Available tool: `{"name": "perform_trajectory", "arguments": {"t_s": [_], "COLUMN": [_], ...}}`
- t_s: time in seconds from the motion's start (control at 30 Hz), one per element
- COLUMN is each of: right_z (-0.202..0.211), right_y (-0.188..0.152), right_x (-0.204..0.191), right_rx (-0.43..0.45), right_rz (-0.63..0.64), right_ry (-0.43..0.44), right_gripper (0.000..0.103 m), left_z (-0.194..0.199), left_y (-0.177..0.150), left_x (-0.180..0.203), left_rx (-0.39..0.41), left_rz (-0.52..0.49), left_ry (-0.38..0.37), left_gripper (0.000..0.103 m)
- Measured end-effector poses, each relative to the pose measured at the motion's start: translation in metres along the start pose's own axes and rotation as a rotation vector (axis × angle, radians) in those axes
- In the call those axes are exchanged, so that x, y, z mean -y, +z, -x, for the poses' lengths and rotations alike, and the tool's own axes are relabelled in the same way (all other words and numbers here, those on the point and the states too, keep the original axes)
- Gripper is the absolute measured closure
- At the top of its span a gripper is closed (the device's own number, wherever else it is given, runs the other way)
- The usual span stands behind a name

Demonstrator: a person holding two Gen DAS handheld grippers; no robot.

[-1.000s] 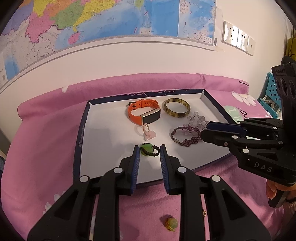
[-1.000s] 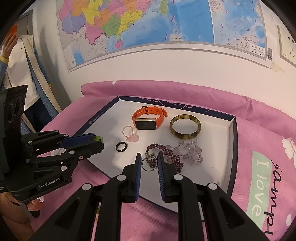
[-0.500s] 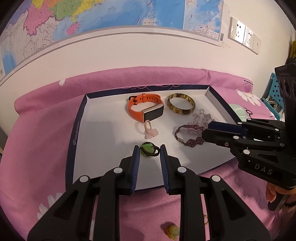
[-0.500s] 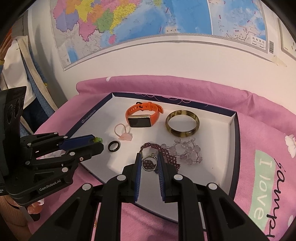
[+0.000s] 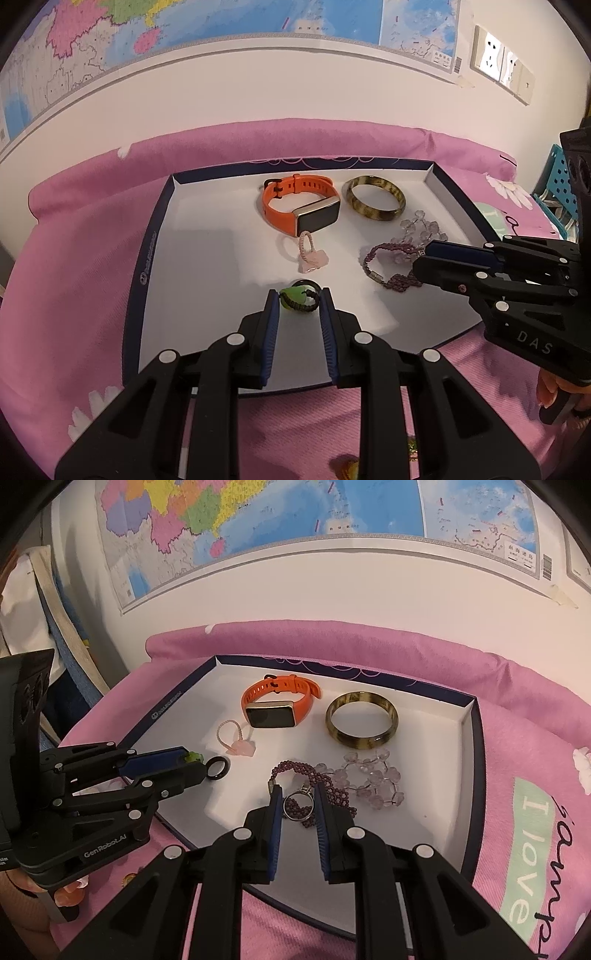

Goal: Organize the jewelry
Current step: 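Carry the green-stone ring with the left tool while the right tool carries the silver ring into the box, then open the left tool releasing the green ring while the right tool releases the silver ring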

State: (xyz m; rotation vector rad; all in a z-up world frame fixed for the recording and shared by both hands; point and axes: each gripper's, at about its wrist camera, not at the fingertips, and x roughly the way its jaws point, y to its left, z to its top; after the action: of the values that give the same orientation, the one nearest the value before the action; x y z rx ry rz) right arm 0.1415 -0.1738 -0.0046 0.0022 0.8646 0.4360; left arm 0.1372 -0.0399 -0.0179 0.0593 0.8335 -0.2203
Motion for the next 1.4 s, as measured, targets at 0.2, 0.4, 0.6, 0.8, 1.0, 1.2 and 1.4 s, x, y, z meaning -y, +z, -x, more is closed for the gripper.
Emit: {"name": "perform_trajectory", "arguments": {"t_s": [0.2, 0.4, 0.6, 0.8, 1.0, 1.2, 1.4], "right_z": [-0.005, -0.01, -0.011, -0.012, -0.01, 0.001, 0.032], "right_y": [0.0, 0.0, 0.001, 0.0, -0.001, -0.001, -0.009], "right_x": [0.0, 0.001, 0.0, 0.0, 0.002, 0.005, -0.003], "right_rx": [-0.01, -0.022, -0.021, -0.02, -0.008, 0.025, 0.085], "right_rz": [0.003, 0.003, 0.006, 0.002, -0.01, -0.025, -0.02], "right_ry": [-0.006, -0.013, -0.02, -0.026, -0.024, -0.023, 0.02], "right_gripper": [0.088, 0.087, 0.087, 0.087, 0.083, 0.071, 0.067], "left_z": [-0.005, -0.009, -0.011, -0.011, -0.005, 0.017, 0.05], "left_y": [0.0, 0.001, 0.003, 0.002, 0.001, -0.004, -0.019], "left_x": [-0.001, -0.002, -0.001, 0.0, -0.004, -0.01, -0.019], "left_rx": [-0.012, -0.02, -0.025, -0.023, -0.011, 0.041, 0.095], "left_rz": [0.003, 0.008, 0.006, 0.004, 0.015, 0.021, 0.022], "left_ry": [0.006, 0.01, 0.017, 0.024, 0.013, 0.013, -0.005], "left_gripper": [0.08, 0.08, 0.08, 0.077, 0.062, 0.045, 0.042]}}
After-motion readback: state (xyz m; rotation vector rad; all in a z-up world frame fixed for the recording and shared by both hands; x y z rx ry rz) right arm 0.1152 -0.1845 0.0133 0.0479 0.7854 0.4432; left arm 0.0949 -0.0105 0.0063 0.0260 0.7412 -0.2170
